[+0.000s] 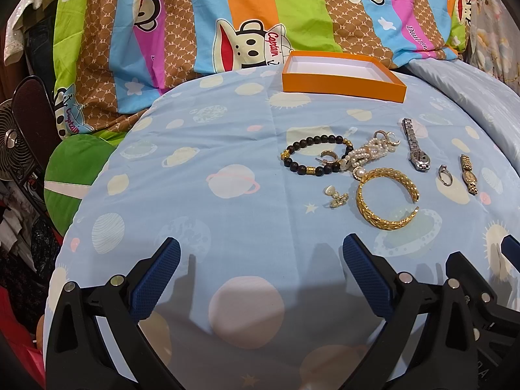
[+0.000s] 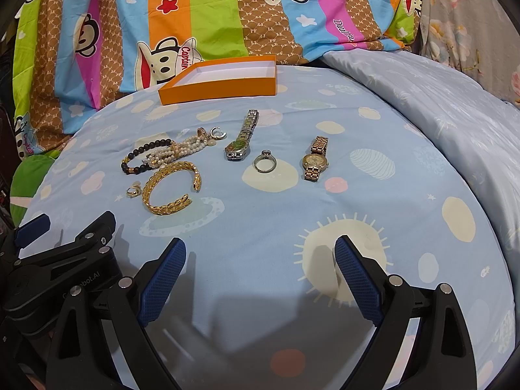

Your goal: Organize jewelry

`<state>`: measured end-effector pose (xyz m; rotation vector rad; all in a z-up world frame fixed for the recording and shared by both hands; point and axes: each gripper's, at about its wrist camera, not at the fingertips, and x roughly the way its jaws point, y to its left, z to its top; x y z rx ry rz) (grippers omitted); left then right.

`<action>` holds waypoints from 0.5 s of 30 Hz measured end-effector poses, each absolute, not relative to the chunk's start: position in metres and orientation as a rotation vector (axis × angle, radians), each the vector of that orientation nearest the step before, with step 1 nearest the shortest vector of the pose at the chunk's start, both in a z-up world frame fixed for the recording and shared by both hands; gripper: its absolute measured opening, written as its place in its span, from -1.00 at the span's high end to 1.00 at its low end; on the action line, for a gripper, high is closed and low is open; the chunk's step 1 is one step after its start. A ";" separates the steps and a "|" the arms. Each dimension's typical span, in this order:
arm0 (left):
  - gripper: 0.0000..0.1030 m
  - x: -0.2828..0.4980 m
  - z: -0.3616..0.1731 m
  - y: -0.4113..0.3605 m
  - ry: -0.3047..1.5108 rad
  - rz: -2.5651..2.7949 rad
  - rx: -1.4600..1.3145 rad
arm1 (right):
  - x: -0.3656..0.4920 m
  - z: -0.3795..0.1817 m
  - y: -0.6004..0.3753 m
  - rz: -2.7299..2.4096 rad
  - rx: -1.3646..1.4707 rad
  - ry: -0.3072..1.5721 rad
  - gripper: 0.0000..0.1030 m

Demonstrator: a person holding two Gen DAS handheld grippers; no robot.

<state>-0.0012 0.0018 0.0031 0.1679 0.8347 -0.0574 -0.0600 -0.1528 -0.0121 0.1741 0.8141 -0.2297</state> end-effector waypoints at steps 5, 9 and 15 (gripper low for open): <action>-0.89 -0.001 0.003 0.002 0.834 -0.057 0.168 | -0.060 -0.012 -0.152 -0.229 0.174 0.814 -0.76; -0.89 -0.001 0.003 0.002 0.834 -0.058 0.168 | -0.060 -0.012 -0.153 -0.229 0.175 0.814 -0.76; -0.90 -0.001 0.006 0.002 0.831 -0.070 0.165 | -0.058 -0.012 -0.165 -0.231 0.210 0.818 -0.76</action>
